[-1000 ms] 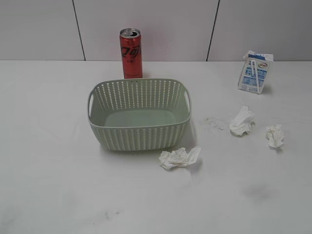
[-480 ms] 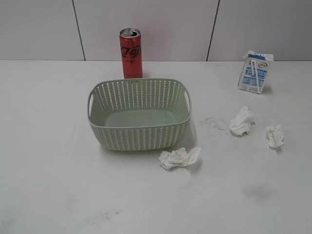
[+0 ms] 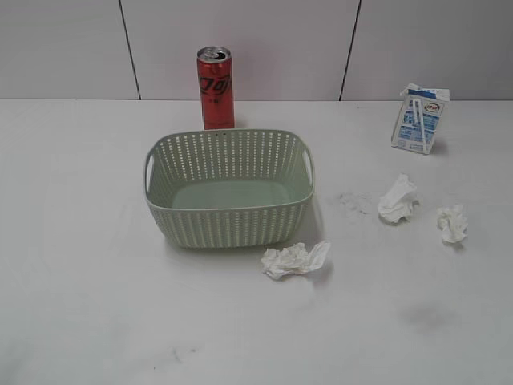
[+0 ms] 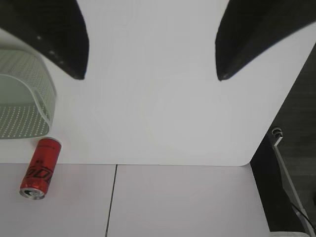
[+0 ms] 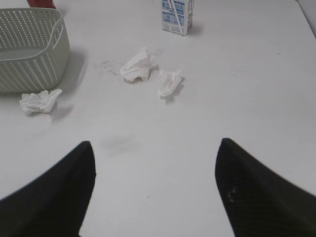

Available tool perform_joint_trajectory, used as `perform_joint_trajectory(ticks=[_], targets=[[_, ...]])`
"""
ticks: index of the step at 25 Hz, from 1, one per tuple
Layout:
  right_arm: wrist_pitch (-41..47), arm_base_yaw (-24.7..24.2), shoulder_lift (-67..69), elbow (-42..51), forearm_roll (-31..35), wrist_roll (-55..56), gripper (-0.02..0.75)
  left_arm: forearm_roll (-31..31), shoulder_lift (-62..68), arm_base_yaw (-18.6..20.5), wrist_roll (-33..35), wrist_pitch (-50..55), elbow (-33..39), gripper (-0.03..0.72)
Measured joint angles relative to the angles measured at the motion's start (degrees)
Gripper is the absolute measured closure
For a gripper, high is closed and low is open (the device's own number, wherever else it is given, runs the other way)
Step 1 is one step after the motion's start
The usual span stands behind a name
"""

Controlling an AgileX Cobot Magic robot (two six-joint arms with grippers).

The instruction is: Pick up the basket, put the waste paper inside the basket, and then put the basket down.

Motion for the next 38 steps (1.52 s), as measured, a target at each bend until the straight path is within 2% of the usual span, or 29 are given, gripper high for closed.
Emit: perform_joint_trajectory(ticks=[6, 9, 12, 18, 21, 28, 31, 38], targets=[[0.0, 0.0, 0.0, 0.0, 0.0, 0.0, 0.167, -0.48, 22.14, 0.0, 1.5, -5.63, -9.5, 0.098], [0.0, 0.0, 0.0, 0.0, 0.0, 0.0, 0.167, -3.45, 34.49, -1.17, 2.21, -7.78, -15.69, 0.098], [0.0, 0.0, 0.0, 0.0, 0.0, 0.0, 0.167, -6.9, 46.56, -5.06, 3.67, -8.27, -22.02, 0.098], [0.0, 0.0, 0.0, 0.0, 0.0, 0.0, 0.167, -9.0, 70.62, -16.32, 4.38, -6.65, -35.72, 0.098], [0.0, 0.0, 0.0, 0.0, 0.0, 0.0, 0.167, -9.06, 81.33, -19.2, 1.38, -4.26, -42.84, 0.098], [0.0, 0.0, 0.0, 0.0, 0.0, 0.0, 0.167, -7.84, 102.27, -20.09, -8.14, 6.63, -57.15, 0.098], [0.0, 0.0, 0.0, 0.0, 0.0, 0.0, 0.167, -6.36, 108.27, -20.09, -9.94, 10.99, -61.84, 0.098], [0.0, 0.0, 0.0, 0.0, 0.0, 0.0, 0.167, -5.45, 115.88, -20.09, -15.1, 12.77, -64.4, 0.114]])
